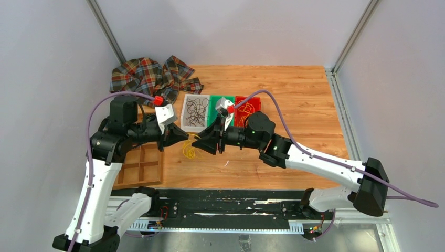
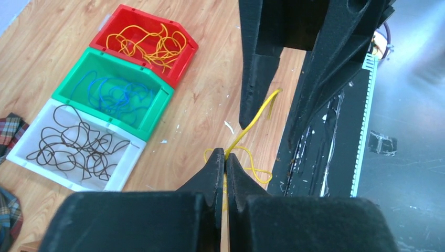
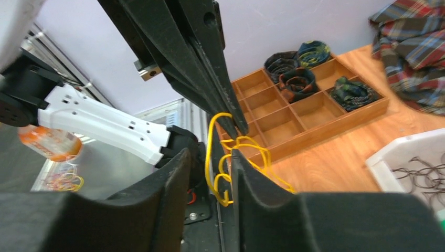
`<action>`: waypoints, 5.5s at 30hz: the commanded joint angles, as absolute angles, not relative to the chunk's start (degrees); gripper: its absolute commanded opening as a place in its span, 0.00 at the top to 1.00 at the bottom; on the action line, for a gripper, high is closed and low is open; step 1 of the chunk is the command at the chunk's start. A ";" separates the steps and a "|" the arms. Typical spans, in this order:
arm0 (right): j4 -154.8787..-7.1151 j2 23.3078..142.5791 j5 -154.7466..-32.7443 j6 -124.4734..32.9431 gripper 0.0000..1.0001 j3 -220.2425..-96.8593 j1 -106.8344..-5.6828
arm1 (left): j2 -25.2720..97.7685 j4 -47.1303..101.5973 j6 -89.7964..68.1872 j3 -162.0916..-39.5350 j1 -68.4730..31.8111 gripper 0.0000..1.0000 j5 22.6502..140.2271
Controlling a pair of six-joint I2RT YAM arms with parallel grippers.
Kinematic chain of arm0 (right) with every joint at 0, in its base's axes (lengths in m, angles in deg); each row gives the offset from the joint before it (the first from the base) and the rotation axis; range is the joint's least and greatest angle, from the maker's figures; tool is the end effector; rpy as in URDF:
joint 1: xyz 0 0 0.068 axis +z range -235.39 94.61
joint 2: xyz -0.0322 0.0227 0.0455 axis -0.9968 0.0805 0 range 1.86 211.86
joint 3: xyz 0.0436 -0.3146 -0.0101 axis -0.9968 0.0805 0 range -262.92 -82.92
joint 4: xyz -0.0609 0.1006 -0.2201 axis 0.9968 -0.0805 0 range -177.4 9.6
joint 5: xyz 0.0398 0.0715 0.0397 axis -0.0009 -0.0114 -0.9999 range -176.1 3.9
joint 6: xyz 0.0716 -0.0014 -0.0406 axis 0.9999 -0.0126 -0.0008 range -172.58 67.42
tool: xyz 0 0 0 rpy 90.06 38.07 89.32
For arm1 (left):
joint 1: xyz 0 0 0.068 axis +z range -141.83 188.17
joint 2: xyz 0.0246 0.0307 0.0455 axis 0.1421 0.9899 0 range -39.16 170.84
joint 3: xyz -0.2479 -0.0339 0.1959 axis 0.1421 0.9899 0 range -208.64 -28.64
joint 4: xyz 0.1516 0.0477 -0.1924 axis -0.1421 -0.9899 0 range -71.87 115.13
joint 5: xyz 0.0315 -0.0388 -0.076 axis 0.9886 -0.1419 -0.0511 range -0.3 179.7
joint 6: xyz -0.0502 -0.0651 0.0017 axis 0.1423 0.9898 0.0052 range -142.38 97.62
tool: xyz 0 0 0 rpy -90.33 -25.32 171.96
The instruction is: Untangle the cables
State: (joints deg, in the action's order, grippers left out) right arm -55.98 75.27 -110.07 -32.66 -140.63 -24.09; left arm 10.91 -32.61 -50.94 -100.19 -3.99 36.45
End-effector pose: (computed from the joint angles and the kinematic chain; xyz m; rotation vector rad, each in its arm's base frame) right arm 0.1230 0.2851 0.4269 -0.9105 1.3210 1.4320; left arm 0.0947 -0.0792 0.4232 1.1517 1.6692 -0.8334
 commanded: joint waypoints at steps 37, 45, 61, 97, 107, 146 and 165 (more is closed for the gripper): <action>-35.32 80.49 -117.11 -24.82 0.36 -140.16 -23.34 | 10.42 -32.39 -44.47 -109.60 -4.03 0.98 24.29; -31.67 85.45 -113.20 -21.41 0.56 -142.13 -23.12 | 10.43 -32.50 -42.49 -111.74 -4.05 0.98 23.08; -31.10 89.55 -100.71 -22.80 0.73 -137.66 -22.72 | 11.41 -32.53 -39.54 -117.14 -3.99 0.97 20.54; -34.60 92.87 -87.88 -29.53 0.48 -120.48 -23.25 | 20.34 -28.16 -37.19 -145.55 -4.03 1.00 27.68; -32.87 91.35 -92.08 -30.58 0.42 -123.17 -22.50 | 21.10 -22.09 -32.53 -148.17 -4.05 0.99 29.05; -43.40 85.82 -89.51 -51.44 0.43 -131.35 -12.54 | 21.02 -19.87 -31.11 -149.90 -4.05 0.97 29.28; -38.72 80.70 -90.20 -57.82 0.32 -127.12 -13.01 | 20.41 -19.87 -30.70 -149.32 -4.04 0.96 29.35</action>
State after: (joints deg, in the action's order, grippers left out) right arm -39.93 77.26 -91.01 -53.12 -122.53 -13.18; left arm 20.94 -21.17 -31.38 -149.17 -3.99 29.43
